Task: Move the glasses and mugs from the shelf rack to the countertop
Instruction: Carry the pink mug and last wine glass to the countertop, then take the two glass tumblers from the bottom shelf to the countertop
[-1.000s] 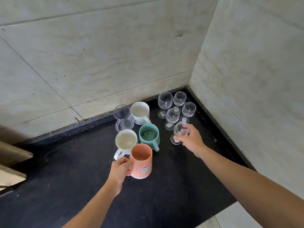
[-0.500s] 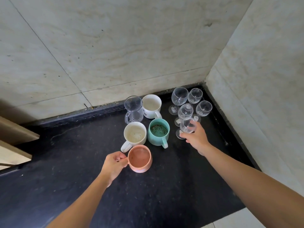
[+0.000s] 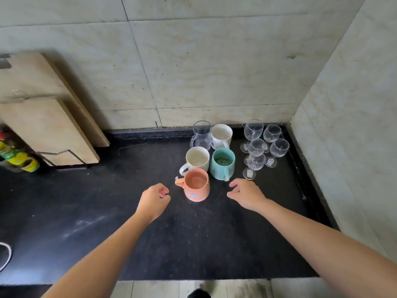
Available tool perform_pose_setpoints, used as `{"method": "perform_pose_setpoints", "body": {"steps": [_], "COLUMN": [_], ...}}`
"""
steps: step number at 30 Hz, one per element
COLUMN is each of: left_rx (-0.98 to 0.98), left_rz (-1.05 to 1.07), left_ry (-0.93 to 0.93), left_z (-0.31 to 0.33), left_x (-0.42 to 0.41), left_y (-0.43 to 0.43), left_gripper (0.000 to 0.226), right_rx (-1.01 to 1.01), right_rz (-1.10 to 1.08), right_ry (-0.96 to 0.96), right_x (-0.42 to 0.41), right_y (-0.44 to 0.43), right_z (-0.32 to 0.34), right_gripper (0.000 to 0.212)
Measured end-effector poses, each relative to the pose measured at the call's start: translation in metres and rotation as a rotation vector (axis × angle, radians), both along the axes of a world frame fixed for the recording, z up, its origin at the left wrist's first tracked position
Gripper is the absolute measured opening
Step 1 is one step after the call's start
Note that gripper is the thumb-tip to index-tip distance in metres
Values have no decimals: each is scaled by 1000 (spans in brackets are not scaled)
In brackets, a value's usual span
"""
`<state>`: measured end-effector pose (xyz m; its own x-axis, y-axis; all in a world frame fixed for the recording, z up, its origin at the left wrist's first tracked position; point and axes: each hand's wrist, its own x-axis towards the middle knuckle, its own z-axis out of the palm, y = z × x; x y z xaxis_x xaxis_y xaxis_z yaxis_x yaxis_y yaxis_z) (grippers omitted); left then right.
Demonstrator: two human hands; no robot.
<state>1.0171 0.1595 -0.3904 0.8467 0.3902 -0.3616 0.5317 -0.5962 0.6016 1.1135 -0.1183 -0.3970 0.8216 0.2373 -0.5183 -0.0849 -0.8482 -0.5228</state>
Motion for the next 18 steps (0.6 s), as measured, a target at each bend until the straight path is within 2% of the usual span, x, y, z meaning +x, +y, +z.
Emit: {"method": "perform_pose_setpoints", "body": {"steps": [3, 9, 14, 18], "left_rx": [57, 172, 365, 519], "left_rz": [54, 183, 376, 533], "left_ry": [-36, -36, -38, 52], "left_z": [21, 66, 106, 132], "left_x": [-51, -202, -353, -478], "left_y": [-9, -17, -9, -5], "left_gripper": [18, 23, 24, 19], "right_rx": [-27, 6, 55, 119], "right_rz": [285, 819, 1207, 1486], "right_ry": [-111, -306, -443, -576], "right_x": [-29, -124, -228, -329], "right_y": [20, 71, 141, 197], "right_z": [20, 60, 100, 129], "right_gripper": [39, 38, 38, 39]}}
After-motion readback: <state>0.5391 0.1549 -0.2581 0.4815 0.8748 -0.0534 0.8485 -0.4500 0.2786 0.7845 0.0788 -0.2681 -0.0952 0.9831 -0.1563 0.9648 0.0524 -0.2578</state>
